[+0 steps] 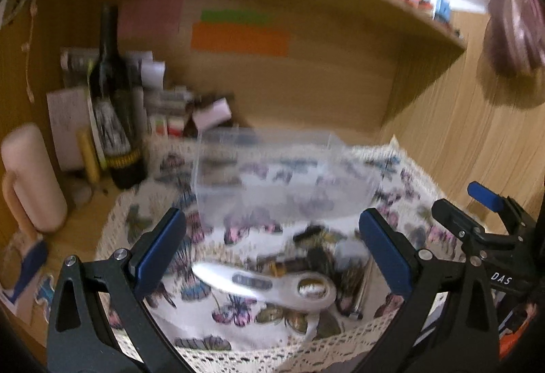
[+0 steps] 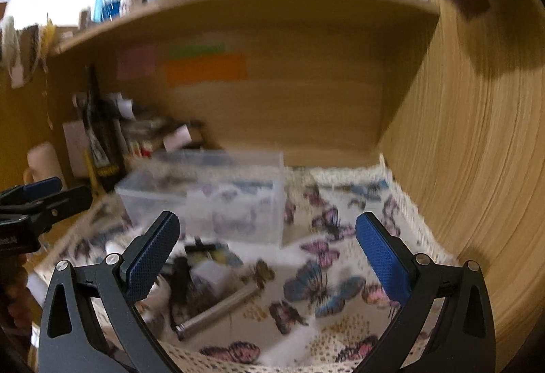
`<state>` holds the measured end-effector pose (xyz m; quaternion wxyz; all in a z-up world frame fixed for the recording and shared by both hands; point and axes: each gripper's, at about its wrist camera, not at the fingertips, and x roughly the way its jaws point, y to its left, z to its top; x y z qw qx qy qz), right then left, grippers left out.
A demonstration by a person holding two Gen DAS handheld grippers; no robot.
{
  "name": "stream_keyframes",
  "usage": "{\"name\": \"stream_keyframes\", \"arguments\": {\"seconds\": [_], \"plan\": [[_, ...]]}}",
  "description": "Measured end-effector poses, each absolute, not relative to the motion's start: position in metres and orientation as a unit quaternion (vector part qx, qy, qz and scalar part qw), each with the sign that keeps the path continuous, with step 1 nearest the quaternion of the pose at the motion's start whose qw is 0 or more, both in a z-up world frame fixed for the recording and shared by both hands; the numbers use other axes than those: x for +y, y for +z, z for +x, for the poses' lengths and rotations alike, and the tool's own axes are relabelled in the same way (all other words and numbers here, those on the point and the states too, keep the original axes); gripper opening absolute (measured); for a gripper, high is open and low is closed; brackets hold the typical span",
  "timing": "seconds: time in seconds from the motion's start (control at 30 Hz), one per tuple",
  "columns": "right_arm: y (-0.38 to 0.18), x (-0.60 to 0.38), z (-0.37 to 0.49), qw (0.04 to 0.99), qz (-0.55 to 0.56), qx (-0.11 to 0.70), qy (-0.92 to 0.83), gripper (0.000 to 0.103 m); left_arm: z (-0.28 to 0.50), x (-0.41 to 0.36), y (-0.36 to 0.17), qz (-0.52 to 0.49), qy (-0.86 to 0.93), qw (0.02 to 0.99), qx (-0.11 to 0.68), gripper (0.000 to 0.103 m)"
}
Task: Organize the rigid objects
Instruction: 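Grasp the white handheld device with the left tool while the right tool grasps the silver rod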
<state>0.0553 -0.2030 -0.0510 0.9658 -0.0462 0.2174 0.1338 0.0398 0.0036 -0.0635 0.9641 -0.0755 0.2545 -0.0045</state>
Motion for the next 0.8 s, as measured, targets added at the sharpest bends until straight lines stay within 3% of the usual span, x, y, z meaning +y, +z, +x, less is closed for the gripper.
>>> {"name": "stream_keyframes", "arguments": {"seconds": [0.43, 0.53, 0.8], "plan": [[-0.11, -0.204, 0.073, 0.926, -0.074, 0.335, 0.154, 0.1, 0.078, -0.023, -0.136, -0.071, 0.003, 0.929, 0.363, 0.103], [-0.119, -0.198, 0.075, 0.918, -0.069, 0.353, 0.169, 0.098, 0.083, -0.023, -0.146, -0.07, 0.01, 0.923, 0.378, 0.096], [-0.139, -0.173, 0.078, 0.896, -0.074, 0.387, 0.207, 0.089, 0.059, 0.003, -0.15, -0.09, 0.024, 0.92, 0.381, 0.096]]}}
